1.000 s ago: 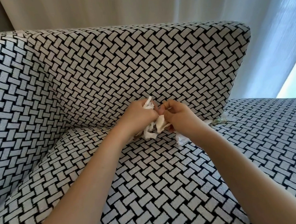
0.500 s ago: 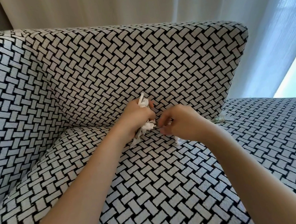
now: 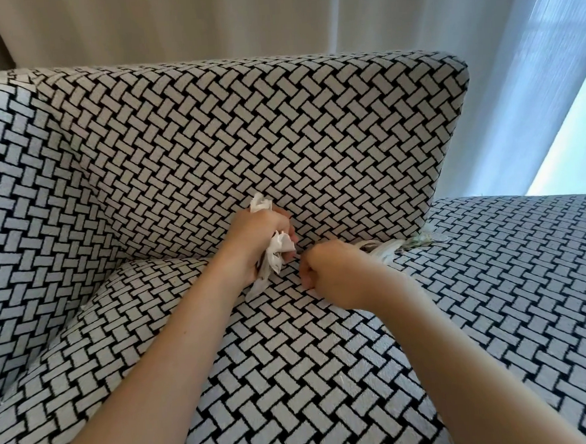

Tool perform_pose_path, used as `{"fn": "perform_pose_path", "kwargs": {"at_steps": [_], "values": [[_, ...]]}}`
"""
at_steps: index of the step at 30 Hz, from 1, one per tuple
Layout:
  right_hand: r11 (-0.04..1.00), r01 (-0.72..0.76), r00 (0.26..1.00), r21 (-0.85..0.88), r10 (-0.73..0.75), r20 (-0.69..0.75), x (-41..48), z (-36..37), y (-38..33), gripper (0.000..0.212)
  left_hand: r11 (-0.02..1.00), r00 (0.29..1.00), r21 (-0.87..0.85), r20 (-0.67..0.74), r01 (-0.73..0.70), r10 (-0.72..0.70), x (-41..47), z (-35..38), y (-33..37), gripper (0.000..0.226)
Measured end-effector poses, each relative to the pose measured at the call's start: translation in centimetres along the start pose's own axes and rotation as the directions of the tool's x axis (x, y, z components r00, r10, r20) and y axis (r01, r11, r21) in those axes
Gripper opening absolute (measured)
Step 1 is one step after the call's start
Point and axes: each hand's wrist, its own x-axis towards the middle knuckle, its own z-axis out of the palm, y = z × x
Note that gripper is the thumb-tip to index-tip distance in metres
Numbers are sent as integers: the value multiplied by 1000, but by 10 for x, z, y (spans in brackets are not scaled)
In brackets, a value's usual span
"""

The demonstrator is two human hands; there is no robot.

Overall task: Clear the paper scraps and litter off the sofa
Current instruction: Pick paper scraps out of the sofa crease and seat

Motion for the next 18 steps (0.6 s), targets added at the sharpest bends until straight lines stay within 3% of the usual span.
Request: {"fn": "perform_pose_path", "kwargs": {"at_steps": [3, 6, 8, 9, 11, 13, 15, 18], "values": [[907, -95, 994, 411, 108, -8, -2, -7, 14, 18, 998, 997, -5, -47, -56, 56, 0, 2, -1, 26], [637, -137, 981, 759, 191, 17, -1, -11, 15, 19, 994, 993, -45, -61, -100, 98, 1, 5, -3, 26], [436, -157, 965, 886, 257, 44, 0, -14, 8, 16, 987, 990, -83, -63, -135, 130, 1, 5, -4, 27], [469, -155, 958, 870, 285, 17, 2, -13, 7, 16, 983, 987, -99, -69, -153, 147, 2, 5, -3, 28], [752, -208, 951, 625, 305, -50, 5, -10, 9, 24, 973, 978, -114, -86, -199, 190, 4, 4, -3, 29], [895, -233, 958, 381, 278, -65, 4, -5, 13, 24, 966, 967, -93, -118, -239, 228, 5, 3, -6, 27], [917, -241, 964, 317, 265, -35, 3, -4, 17, 23, 967, 961, -65, -142, -248, 237, 8, 0, -13, 27], [892, -185, 981, 413, 195, 18, -5, -9, 20, 18, 973, 972, -135, -173, -185, 161, 8, -7, -23, 27]]}}
